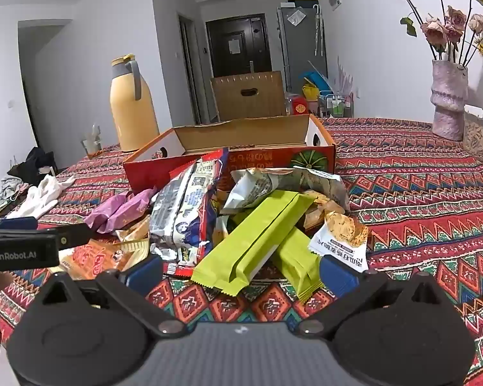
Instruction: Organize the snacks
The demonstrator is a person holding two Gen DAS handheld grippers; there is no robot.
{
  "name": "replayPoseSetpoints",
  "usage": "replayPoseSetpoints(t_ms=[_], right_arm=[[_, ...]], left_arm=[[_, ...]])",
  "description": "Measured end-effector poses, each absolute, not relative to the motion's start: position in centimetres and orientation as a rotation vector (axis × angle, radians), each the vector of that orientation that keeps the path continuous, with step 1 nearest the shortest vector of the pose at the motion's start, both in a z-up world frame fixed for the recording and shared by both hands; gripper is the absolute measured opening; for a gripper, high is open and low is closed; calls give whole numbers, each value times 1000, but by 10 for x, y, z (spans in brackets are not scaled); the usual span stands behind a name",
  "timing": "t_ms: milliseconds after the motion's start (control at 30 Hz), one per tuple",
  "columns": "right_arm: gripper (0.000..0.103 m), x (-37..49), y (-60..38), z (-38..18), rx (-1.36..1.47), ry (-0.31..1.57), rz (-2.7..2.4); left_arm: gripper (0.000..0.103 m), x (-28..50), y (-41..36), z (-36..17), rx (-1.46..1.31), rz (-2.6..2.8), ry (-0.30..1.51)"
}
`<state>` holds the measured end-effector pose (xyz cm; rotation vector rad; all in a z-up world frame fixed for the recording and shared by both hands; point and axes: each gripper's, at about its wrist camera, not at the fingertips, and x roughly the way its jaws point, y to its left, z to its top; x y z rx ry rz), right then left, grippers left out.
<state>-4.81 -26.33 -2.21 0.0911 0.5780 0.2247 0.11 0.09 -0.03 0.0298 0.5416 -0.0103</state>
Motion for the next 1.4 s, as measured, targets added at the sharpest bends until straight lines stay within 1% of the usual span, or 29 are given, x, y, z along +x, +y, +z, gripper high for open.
replayPoseSetpoints(t_ms=[100, 233, 533, 600, 833, 1400], right_arm=[[103, -48, -263, -23, 89, 585, 224], [103, -48, -263, -24, 89, 584, 225], [103, -48, -263, -18, 90, 586, 223], [103, -48, -264, -26, 91, 586, 224], [103, -47, -264, -25, 90, 589, 224], [103, -47, -263, -25, 87, 592, 222]], left_arm=[[103, 4, -4, -2, 50, 2, 561], [103, 1, 3, -1, 12, -11, 543], [103, -2, 0, -1, 14, -12, 529], [103, -2, 0, -1, 11, -13, 527], [103, -3, 1, 0, 6, -17, 520], [103, -2, 1, -2, -4, -21, 530]])
